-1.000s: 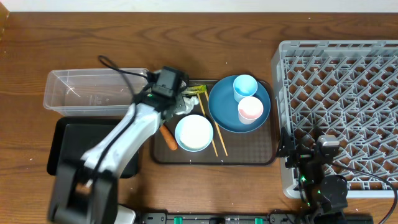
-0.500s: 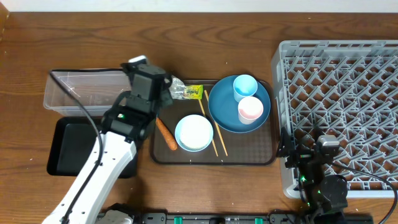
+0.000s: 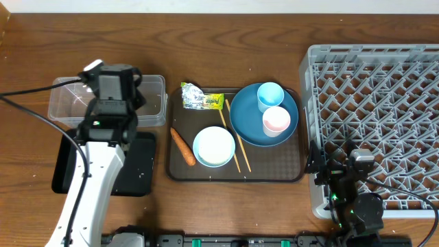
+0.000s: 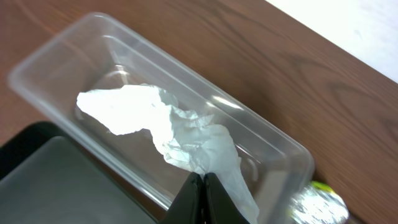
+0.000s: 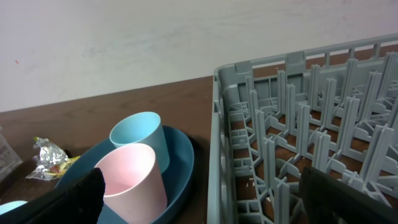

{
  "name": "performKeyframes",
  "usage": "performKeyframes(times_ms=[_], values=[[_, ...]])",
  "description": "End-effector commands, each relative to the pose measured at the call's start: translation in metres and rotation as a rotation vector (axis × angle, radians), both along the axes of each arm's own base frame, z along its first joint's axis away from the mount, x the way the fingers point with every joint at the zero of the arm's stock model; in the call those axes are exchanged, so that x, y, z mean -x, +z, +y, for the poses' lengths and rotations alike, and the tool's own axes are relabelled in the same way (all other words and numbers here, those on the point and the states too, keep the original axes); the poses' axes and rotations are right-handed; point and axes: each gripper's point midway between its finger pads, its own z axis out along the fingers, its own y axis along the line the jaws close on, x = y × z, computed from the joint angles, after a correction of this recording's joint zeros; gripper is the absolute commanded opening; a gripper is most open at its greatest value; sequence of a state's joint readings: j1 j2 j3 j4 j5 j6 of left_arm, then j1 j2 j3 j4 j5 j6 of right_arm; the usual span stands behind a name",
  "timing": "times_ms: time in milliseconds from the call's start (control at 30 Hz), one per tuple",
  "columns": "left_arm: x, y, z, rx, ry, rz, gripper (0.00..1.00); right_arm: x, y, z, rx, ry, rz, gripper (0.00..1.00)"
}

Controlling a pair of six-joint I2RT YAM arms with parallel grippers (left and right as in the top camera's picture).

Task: Sort waste into correct bins and load items into the dishwasher rack
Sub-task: 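Carry the tissue left and drop it into the clear bin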

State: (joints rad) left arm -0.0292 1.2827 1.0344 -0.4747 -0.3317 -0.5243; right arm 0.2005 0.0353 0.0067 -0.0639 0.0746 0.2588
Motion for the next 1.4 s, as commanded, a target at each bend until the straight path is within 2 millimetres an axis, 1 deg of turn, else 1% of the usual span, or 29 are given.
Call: performKeyframes(times_ms=[0, 133, 233, 267, 300, 400, 433, 467, 500, 567, 633, 767, 867, 933, 1000, 1067, 1200, 1367], values=[[0.001, -0.011, 0.012, 0.0, 0.043, 0.032, 0.06, 0.0, -0.001, 0.0, 0.007, -0.001, 0.004, 0.99], [-0.004, -0.032, 0.013, -0.001, 0.045, 0.09, 0.07, 0.0, -0.001, 0.0, 0.007, -0.001, 0.004, 0.99], [-0.011, -0.054, 0.013, -0.003, 0.045, 0.136, 0.07, 0.0, -0.001, 0.0, 0.007, -0.001, 0.004, 0.99], [-0.014, -0.059, 0.013, -0.003, 0.045, 0.145, 0.08, 0.0, -0.001, 0.0, 0.007, -0.001, 0.004, 0.99], [-0.018, -0.066, 0.013, -0.003, 0.045, 0.153, 0.12, 0.0, -0.001, 0.0, 0.007, -0.001, 0.004, 0.99], [-0.023, -0.076, 0.013, -0.004, 0.045, 0.166, 0.17, 0.0, -0.001, 0.0, 0.007, -0.001, 0.004, 0.99], [-0.025, -0.077, 0.013, -0.004, 0.045, 0.162, 0.24, 0.0, -0.001, 0.0, 0.007, -0.001, 0.004, 0.99], [-0.027, -0.076, 0.013, -0.003, 0.045, 0.153, 0.33, 0.0, -0.001, 0.0, 0.007, -0.001, 0.004, 0.99], [-0.028, -0.073, 0.013, -0.003, 0.045, 0.141, 0.46, 0.0, -0.001, 0.0, 0.007, -0.001, 0.004, 0.99], [-0.031, -0.066, 0.013, -0.01, 0.036, 0.118, 0.59, 0.0, -0.001, 0.0, 0.007, -0.001, 0.004, 0.99], [-0.031, -0.055, 0.013, -0.019, 0.026, 0.093, 0.63, 0.0, -0.001, 0.0, 0.007, -0.001, 0.004, 0.99], [-0.026, -0.028, 0.009, -0.006, 0.009, 0.028, 0.63, 0.0, -0.001, 0.0, 0.007, -0.001, 0.004, 0.99], [-0.021, -0.007, -0.01, 0.074, -0.072, -0.029, 0.63, 0.0, -0.001, 0.0, 0.007, -0.001, 0.004, 0.99], [-0.015, 0.002, -0.033, 0.161, -0.174, -0.045, 0.63, 0.0, -0.001, 0.0, 0.007, -0.001, 0.004, 0.99], [-0.009, 0.006, -0.054, 0.245, -0.267, -0.046, 0.63, 0.0, -0.001, 0.0, 0.007, -0.001, 0.004, 0.99], [-0.004, 0.005, -0.068, 0.304, -0.323, -0.03, 0.63, 0.0, -0.001, 0.0, 0.007, -0.001, 0.004, 0.99], [0.006, -0.009, -0.087, 0.337, -0.372, 0.046, 0.63, 0.0, -0.001, 0.0, 0.007, -0.001, 0.004, 0.99], [0.006, -0.02, -0.115, 0.338, -0.445, 0.084, 0.63, 0.0, -0.001, 0.0, 0.006, -0.001, 0.004, 0.99]])
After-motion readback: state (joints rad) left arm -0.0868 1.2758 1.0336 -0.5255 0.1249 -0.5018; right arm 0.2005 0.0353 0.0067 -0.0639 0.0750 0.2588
